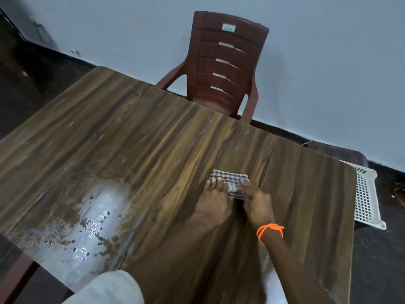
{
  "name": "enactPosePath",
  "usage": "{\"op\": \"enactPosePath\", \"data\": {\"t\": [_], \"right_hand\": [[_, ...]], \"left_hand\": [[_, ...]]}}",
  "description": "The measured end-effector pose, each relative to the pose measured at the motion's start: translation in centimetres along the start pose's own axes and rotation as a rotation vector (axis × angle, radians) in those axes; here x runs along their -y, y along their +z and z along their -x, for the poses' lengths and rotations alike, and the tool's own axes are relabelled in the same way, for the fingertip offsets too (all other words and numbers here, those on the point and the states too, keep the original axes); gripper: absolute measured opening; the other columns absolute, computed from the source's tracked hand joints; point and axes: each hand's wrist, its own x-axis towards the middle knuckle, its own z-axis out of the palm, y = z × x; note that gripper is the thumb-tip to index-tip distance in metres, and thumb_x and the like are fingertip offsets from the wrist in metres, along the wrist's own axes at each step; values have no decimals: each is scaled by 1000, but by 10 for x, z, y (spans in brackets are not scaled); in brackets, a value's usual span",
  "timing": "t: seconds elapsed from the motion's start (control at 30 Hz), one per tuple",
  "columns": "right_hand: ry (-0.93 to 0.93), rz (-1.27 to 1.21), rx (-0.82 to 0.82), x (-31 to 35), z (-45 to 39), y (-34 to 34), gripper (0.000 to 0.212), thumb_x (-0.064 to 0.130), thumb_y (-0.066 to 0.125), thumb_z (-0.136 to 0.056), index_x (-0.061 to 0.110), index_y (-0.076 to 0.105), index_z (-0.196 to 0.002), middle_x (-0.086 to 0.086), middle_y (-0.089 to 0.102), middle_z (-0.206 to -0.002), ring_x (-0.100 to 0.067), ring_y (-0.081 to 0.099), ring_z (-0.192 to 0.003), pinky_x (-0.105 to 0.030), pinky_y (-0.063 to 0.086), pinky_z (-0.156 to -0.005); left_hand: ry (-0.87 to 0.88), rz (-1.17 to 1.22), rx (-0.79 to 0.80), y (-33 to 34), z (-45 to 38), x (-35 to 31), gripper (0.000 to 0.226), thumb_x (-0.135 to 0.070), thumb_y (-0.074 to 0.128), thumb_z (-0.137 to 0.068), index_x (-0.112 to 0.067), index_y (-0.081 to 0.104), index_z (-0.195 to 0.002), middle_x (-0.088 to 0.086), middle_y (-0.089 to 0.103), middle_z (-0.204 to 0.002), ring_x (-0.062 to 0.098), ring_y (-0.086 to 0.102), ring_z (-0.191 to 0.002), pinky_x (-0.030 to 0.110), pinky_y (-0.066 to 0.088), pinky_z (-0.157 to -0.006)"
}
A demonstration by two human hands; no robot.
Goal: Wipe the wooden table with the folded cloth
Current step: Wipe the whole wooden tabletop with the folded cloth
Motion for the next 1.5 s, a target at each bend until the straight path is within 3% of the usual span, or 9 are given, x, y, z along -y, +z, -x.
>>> {"op": "enactPosePath", "data": {"t": [0.2, 0.43, 0.57, 0.83, 1.03, 1.17, 1.3, 1.4, 1.5], "right_hand": [[62, 94, -107, -20, -66, -9, 40, -18, 59, -64, 6, 76, -92, -15, 70, -109, -29, 67, -103, -19, 40, -94], [47, 21, 3, 4, -119, 20, 33, -6, 55, -77, 10, 76, -96, -11, 69, -115, -26, 65, -106, -21, 40, -97], [-54, 34, 36, 9, -86, 31, 31, -4, 54, -81, 10, 74, -101, -11, 69, -116, -27, 64, -108, -37, 50, -95], [22, -58, -103, -39, -54, -3, 46, -15, 55, -68, 12, 74, -100, -6, 68, -118, -11, 57, -117, -18, 35, -105], [130, 11, -100, -41, -126, -15, 36, -6, 55, -68, 12, 74, -93, -12, 72, -103, -32, 67, -96, -37, 53, -86], [115, 8, 54, -22, -160, -1, 23, 5, 60, -75, 12, 74, -92, -13, 72, -104, -34, 65, -94, -39, 53, -82], [-8, 46, 110, -14, -148, 12, 9, 21, 60, -80, 18, 67, -84, -1, 70, -92, -27, 64, -83, -38, 51, -71], [-71, -53, 71, -27, -118, 18, 6, 18, 60, -82, 17, 65, -84, 2, 68, -98, -16, 62, -94, -35, 50, -83], [-62, -25, -48, -49, -102, 13, 15, 12, 65, -84, 16, 70, -97, -1, 69, -114, -12, 60, -110, -21, 43, -96]], "left_hand": [[11, 52, -27, -17, -68, -13, 62, -30, 39, -105, -1, 24, -157, 19, 24, -166, 32, 17, -155, 43, 7, -128], [-106, 5, -120, -26, -87, 36, 48, -27, 40, -102, -8, 45, -146, 13, 48, -153, 27, 42, -143, 39, 19, -124], [-53, 70, -181, -11, -58, 50, 36, -30, 39, -105, -12, 57, -131, 14, 58, -140, 30, 47, -136, 41, 28, -118], [21, 129, -119, 8, -56, -8, 58, -40, 38, -106, -4, 41, -151, 21, 40, -157, 34, 30, -151, 45, 15, -127], [23, 11, -124, -14, -131, -9, 64, -45, 31, -108, -4, 28, -157, 18, 28, -164, 30, 19, -155, 42, 5, -128], [-34, -32, -136, -27, -143, 19, 60, -47, 28, -108, -7, 39, -151, 16, 39, -159, 27, 29, -151, 41, 11, -126], [-113, -92, -151, -28, -117, 26, 55, -51, 30, -105, -10, 58, -129, 15, 62, -133, 31, 52, -130, 42, 29, -117], [-96, -196, -98, -19, -92, 15, 74, -57, 13, -101, -6, 53, -136, 19, 58, -138, 33, 48, -134, 43, 27, -120], [-21, -211, -77, -12, -94, 3, 73, -53, 16, -105, 0, 40, -149, 23, 46, -152, 34, 35, -147, 45, 15, -125]]}}
